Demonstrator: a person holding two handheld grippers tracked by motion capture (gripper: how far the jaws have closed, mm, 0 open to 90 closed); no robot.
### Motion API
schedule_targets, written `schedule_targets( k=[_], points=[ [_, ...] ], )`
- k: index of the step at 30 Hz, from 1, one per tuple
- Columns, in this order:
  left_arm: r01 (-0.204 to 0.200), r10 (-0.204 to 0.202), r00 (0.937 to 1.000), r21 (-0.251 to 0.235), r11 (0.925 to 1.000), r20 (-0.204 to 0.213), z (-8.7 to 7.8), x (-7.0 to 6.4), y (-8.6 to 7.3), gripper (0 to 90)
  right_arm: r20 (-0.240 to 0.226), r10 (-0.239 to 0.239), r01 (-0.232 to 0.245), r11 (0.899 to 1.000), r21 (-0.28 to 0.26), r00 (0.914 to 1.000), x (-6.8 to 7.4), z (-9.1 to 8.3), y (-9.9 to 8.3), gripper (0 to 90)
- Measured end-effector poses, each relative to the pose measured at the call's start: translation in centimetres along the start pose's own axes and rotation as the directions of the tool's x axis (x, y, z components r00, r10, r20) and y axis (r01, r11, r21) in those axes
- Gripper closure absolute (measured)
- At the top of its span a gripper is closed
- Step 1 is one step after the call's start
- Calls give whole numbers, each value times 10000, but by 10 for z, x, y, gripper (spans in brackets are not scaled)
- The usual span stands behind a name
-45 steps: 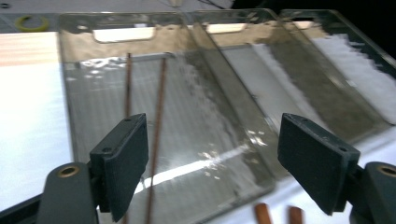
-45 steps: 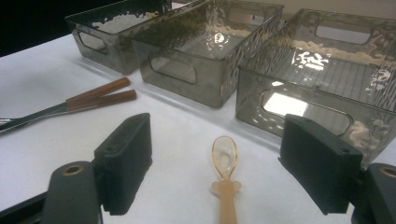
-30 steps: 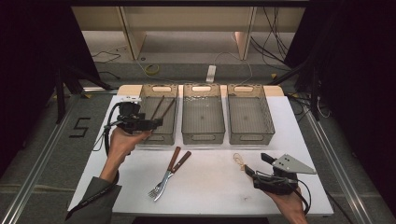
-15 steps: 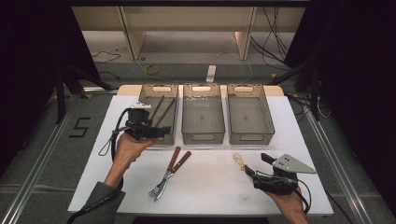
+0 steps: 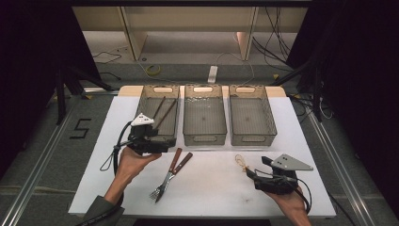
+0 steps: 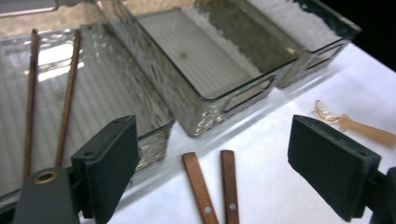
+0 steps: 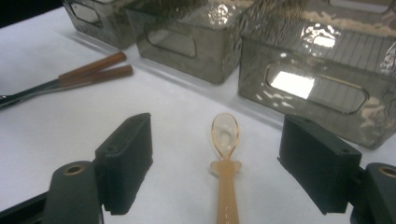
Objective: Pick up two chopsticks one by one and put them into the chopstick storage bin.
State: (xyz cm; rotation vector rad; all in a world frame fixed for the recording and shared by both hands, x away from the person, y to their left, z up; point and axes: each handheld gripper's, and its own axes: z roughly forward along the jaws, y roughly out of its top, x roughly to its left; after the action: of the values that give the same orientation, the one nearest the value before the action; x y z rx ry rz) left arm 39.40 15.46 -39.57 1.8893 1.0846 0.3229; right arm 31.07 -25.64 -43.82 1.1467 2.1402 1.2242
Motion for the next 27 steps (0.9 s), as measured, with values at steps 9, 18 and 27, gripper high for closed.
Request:
schedule_targets(
  k=[9, 18, 27],
  points=[
    [-83, 100, 9994, -534, 9985, 320, -6, -5, -18, 159, -9, 116, -115, 9977, 664, 9999, -6, 7, -4, 262],
    [-372, 439, 9972, -1074, 9935, 607, -13, -11, -32, 159, -132, 132, -120, 9957, 918, 9998, -4, 8, -5, 260],
    [-421, 476, 9975, -1036, 9937, 513, -16, -13, -38, 159, -96, 148, -135, 9926, 1207, 9998, -5, 10, -7, 259]
  ],
)
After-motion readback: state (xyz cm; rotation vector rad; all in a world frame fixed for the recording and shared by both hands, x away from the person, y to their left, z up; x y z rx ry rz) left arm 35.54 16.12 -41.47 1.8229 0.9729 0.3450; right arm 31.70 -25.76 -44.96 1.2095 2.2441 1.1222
